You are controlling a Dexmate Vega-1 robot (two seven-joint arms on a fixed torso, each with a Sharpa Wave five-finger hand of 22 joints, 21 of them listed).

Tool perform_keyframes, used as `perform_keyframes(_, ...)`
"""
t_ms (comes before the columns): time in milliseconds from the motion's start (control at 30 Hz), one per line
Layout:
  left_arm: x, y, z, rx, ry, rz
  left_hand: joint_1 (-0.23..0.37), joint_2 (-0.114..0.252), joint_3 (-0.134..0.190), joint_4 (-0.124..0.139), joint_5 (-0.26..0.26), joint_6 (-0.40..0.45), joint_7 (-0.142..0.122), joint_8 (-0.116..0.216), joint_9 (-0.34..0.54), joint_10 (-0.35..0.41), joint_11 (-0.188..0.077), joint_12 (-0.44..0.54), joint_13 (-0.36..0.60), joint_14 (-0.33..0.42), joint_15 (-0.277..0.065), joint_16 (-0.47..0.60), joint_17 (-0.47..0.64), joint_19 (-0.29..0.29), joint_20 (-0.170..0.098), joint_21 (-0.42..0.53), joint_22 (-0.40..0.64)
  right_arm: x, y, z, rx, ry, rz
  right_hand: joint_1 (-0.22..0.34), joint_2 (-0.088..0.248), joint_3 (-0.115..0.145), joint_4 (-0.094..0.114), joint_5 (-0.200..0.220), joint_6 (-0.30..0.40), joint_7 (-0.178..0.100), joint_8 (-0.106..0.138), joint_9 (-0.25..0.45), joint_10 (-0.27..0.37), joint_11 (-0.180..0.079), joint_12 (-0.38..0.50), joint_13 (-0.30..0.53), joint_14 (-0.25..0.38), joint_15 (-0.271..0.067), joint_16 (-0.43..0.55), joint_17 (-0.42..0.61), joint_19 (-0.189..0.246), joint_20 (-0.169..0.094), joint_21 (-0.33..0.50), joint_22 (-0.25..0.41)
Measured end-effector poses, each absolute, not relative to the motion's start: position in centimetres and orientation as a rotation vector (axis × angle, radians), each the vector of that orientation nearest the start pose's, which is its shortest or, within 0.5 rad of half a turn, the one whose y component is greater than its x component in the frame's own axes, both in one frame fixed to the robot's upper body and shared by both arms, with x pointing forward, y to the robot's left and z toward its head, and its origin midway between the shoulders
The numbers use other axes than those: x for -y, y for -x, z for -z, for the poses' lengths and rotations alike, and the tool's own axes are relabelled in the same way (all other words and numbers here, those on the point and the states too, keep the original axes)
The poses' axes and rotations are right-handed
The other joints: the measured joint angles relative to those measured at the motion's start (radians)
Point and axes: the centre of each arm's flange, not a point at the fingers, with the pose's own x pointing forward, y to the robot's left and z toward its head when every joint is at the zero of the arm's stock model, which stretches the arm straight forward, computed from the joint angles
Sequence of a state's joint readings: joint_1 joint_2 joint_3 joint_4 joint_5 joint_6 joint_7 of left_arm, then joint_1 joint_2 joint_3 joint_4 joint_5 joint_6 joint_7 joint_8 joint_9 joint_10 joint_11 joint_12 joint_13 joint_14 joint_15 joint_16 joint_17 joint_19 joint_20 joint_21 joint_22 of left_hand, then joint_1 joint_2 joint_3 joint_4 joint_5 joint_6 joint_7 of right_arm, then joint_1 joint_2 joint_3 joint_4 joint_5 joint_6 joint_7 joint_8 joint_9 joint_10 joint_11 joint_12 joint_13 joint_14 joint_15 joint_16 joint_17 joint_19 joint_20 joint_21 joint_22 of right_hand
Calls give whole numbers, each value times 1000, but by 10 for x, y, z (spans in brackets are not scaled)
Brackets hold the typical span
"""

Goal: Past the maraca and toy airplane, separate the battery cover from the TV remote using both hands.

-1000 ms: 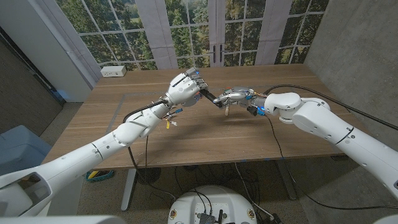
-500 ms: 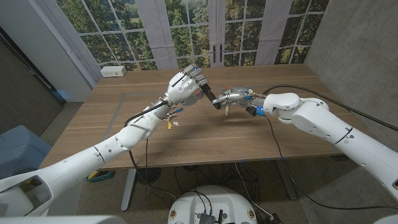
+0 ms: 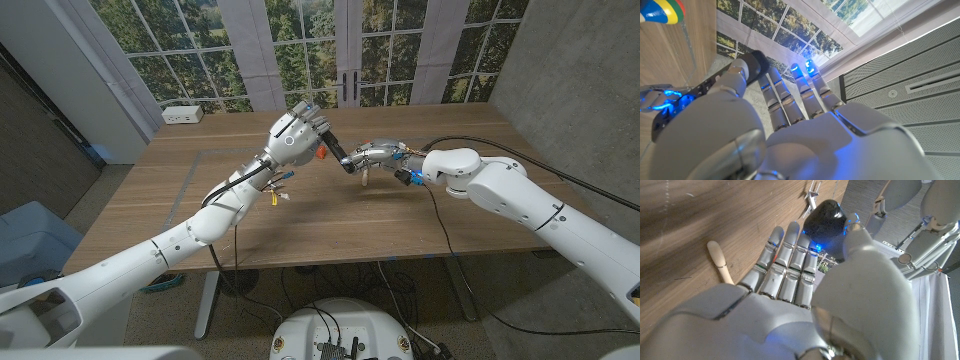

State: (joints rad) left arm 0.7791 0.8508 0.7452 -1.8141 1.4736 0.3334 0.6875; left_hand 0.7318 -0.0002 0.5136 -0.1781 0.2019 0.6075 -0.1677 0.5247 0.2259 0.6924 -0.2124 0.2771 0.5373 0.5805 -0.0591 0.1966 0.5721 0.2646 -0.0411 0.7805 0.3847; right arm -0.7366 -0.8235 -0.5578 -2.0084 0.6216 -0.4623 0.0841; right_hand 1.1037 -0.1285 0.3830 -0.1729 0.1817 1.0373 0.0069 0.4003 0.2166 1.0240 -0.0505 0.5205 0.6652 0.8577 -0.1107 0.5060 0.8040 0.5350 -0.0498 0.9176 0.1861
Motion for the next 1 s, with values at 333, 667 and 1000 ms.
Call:
perform_keyframes(333,-170,-509,-37,1540,-1961,-847,141,66,4,-4,7,220,-19,49,-13,198,-7,52,30,47,0,74,10,0,0,56,-14,155,-557,-27,291,489,-592,0,0,1,1,4,0,0,-4,-1,9,-9,-4,4,4,4,-7,9,-2,2,8,0)
perform_keyframes(667,-172,-514,-39,1551,-1958,-858,160,73,4,-4,14,203,-18,35,-13,179,-3,40,35,57,0,72,6,2,2,71,-19,154,-560,-29,290,486,-594,0,0,1,1,4,6,6,-4,0,14,-14,-11,1,9,-2,-13,14,-2,2,15,0)
perform_keyframes(1000,-175,-516,-40,1566,-1864,-879,-96,103,12,33,5,-28,-8,-178,-35,-65,-2,-88,-79,-42,7,-12,-181,-63,5,66,-126,153,-563,-31,289,489,-598,0,0,1,1,3,6,6,-4,5,18,-10,-11,1,9,-2,-15,18,-9,2,23,0)
